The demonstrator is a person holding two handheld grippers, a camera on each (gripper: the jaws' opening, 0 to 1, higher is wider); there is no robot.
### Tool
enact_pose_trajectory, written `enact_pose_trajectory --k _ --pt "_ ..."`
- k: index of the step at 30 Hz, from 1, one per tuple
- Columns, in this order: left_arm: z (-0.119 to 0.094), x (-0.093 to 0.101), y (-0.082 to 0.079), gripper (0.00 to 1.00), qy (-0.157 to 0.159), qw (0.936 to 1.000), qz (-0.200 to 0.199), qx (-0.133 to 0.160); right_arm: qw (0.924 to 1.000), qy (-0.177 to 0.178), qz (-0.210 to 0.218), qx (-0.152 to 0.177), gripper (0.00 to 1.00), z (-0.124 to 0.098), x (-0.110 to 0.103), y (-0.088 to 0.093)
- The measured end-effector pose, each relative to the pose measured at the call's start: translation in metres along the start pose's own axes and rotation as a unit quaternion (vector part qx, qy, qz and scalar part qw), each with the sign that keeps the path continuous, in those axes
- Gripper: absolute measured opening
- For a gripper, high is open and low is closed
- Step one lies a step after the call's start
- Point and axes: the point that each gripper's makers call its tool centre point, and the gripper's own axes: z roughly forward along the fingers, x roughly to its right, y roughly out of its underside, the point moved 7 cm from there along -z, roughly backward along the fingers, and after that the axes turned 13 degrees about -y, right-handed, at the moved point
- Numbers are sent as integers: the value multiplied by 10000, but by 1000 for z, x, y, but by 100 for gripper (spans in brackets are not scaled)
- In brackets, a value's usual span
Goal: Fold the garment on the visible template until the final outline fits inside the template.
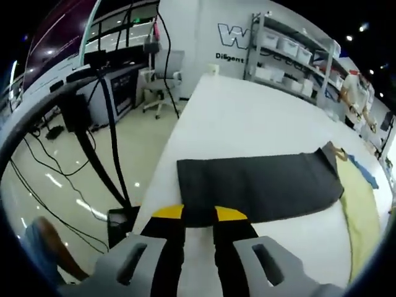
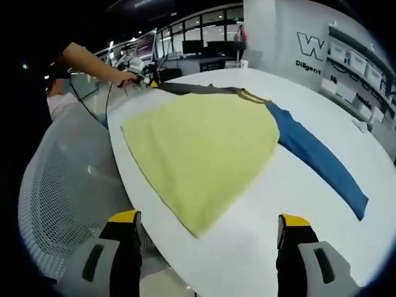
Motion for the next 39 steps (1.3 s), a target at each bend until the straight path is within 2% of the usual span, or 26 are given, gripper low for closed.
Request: enact_pose_trajectory --k 6,8,9,11,13,16,18,25,27,31,33,39 --pt "1 2 -3 7 5 9975 691 138 10000 3 9 -46 88 0 1 1" --pt "0 7 -4 3 123 9971 741 89 10000 14 21 -47 88 -1 1 1" --pt "0 7 -6 3 32 9959 900 73 10000 16 21 -47 88 -1 2 1" --pt "1 8 -10 2 25 9953 963 134 10000 27 22 -37 88 -2 3 2" --pt "-1 9 -19 2 27 9951 914 366 10000 28 23 -42 88 -2 3 2" --pt "-7 14 -25 2 102 9946 923 457 10000 25 14 21 88 -2 4 0" --pt "-10 19 -32 2 253 9957 711 536 10000 37 -13 50 88 -1 5 0" --pt "-23 25 -49 2 408 9952 553 701 9996 27 -6 274 89 0 5 -4" --pt "-31 29 -61 2 556 9929 408 969 9996 25 -11 295 89 0 5 -3" --pt "-44 29 -79 2 516 9902 281 1264 9994 11 -30 349 89 -1 4 -3" --pt "-53 30 -87 2 471 9862 401 1538 9992 18 -49 393 89 -1 4 -3" --pt "-67 35 -99 2 510 9814 623 1741 9988 -8 -72 486 90 0 3 -2"
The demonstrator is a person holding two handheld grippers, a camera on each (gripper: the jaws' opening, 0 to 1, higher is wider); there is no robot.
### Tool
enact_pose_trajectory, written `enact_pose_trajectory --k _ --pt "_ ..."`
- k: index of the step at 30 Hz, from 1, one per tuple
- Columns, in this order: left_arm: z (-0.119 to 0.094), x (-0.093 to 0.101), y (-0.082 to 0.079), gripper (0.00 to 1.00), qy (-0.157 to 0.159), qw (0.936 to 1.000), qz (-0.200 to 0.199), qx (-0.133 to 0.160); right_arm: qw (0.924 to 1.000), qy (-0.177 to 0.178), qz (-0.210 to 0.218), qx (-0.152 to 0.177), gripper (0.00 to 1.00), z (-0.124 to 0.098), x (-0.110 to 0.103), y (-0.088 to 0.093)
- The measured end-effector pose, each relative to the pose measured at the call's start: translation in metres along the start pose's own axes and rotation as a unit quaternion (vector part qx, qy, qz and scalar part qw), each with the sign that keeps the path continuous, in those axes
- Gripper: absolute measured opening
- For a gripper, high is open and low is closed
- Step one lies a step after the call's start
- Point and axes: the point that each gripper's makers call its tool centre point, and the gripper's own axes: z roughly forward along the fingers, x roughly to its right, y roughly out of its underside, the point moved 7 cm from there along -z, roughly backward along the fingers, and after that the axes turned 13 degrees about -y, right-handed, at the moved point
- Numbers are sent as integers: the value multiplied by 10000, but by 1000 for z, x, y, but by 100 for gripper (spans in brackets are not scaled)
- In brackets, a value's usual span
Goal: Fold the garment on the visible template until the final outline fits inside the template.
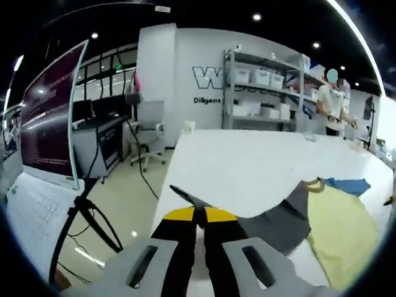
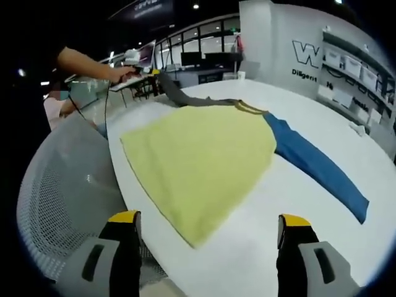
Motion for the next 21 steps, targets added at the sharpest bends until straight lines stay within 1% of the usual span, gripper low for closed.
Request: enact_pose_trajectory --k 4,6,9,12,14,16,18,19,21 --pt "-6 2 -14 2 29 9998 -14 219 10000 12 19 88 90 -1 -1 1" --pt "-8 8 -24 2 182 9991 59 376 10000 19 16 97 90 -1 -1 1" --pt "-10 15 -33 2 266 9984 183 462 9999 14 2 139 90 -2 -1 1" --pt "-14 24 -42 2 374 9973 222 584 9998 13 -6 174 90 -3 -1 1" --pt "-17 32 -47 2 460 9970 156 597 9998 11 -21 194 90 -4 -1 1" --pt "-19 41 -53 3 575 9960 155 664 9998 17 -29 218 90 -5 -1 0" --pt "-20 49 -56 3 741 9943 249 723 9997 7 -31 252 90 -5 -2 0" --pt "-22 56 -59 3 775 9937 292 750 9997 8 -33 253 90 -6 -2 0" --pt "-19 63 -64 3 916 9925 287 762 9996 9 -39 267 90 -7 -1 1"
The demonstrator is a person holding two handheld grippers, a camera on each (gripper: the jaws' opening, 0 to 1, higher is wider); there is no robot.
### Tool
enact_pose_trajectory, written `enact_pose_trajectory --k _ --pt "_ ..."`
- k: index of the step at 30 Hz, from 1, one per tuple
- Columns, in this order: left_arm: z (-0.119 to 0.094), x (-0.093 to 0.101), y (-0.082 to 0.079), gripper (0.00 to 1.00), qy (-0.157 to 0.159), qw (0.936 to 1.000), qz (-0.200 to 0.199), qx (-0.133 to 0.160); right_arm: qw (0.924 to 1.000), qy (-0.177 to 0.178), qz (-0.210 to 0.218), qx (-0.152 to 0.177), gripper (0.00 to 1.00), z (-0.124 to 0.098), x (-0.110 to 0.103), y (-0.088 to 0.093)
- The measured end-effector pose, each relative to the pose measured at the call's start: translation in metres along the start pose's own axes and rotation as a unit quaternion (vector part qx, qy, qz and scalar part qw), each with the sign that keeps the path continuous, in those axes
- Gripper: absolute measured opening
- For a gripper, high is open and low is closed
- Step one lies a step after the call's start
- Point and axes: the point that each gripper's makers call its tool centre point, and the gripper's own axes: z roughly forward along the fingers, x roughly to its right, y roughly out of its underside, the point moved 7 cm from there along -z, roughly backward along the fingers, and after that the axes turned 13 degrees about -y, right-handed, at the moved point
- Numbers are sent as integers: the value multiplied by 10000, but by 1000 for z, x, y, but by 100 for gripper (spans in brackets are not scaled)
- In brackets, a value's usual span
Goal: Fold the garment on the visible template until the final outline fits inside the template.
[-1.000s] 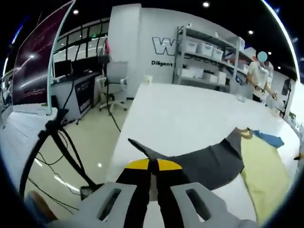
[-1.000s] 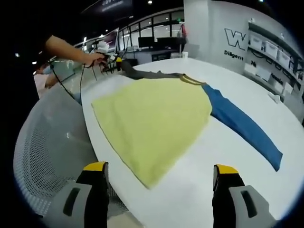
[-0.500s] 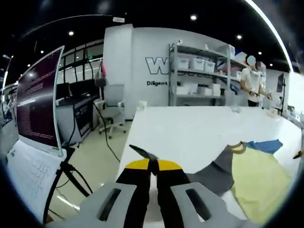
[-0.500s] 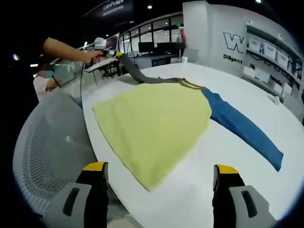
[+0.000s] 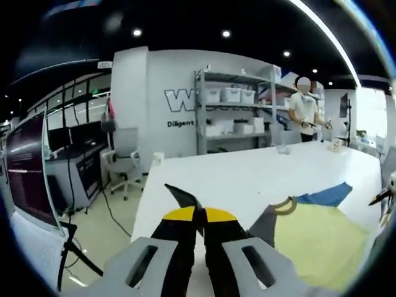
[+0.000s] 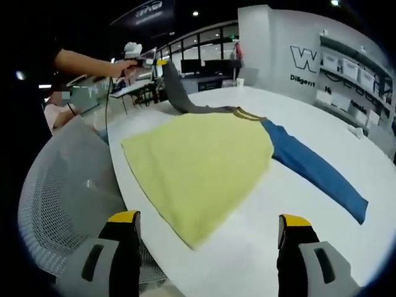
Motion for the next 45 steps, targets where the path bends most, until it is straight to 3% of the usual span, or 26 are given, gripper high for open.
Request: enact_pose_trajectory --k 18,34,45 --pt "-3 82 -42 3 734 9972 57 94 9998 55 5 166 90 -12 1 6" --pt "4 150 -81 3 1369 9903 30 240 9995 142 11 274 90 -20 5 7" --pt "15 199 -91 3 1781 9837 77 224 9992 210 75 329 90 -25 5 12"
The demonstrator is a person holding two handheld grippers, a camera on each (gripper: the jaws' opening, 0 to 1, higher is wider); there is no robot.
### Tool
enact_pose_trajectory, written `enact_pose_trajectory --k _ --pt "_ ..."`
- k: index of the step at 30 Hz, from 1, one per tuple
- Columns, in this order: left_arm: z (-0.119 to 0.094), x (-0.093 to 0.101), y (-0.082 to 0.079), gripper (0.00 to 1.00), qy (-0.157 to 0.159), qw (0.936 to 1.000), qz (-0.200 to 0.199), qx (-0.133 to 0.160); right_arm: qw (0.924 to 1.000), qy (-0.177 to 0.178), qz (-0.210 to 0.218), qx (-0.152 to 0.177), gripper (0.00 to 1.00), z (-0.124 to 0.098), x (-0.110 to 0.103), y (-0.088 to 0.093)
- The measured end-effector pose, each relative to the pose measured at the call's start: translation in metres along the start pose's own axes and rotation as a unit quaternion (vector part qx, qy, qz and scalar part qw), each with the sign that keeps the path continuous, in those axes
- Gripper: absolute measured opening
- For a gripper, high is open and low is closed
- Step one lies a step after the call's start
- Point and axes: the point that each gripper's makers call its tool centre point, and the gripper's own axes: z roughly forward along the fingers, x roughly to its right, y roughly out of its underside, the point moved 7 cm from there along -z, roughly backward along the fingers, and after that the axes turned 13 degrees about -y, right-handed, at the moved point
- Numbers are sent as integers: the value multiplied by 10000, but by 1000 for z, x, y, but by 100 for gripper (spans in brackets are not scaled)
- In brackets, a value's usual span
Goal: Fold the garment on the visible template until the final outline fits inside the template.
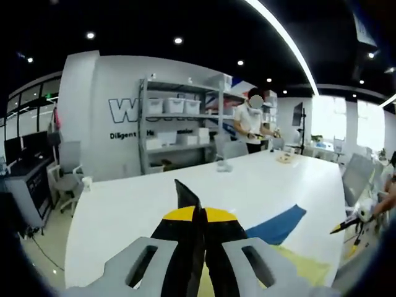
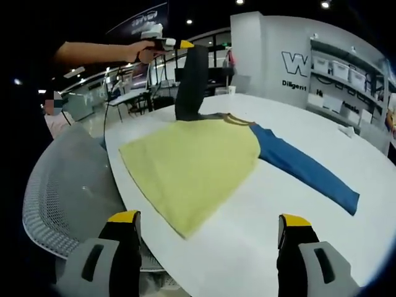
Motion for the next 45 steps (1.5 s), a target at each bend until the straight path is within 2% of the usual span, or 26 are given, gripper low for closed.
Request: enact_pose_trajectory --k 6,14,23,33,45 --pt "11 20 3 3 169 9998 39 -76 10000 47 51 55 91 -6 -1 2" --pt "25 44 14 3 342 9992 69 -213 9997 82 64 216 93 -12 -2 -5" --pt "39 61 24 3 418 9983 135 -376 9993 130 165 310 98 -15 -3 -6" --pt "54 79 31 3 495 9975 123 -491 9990 207 219 332 97 -18 -4 -4" --pt "67 97 55 3 657 9947 278 -744 9982 296 319 402 97 -25 -9 3"
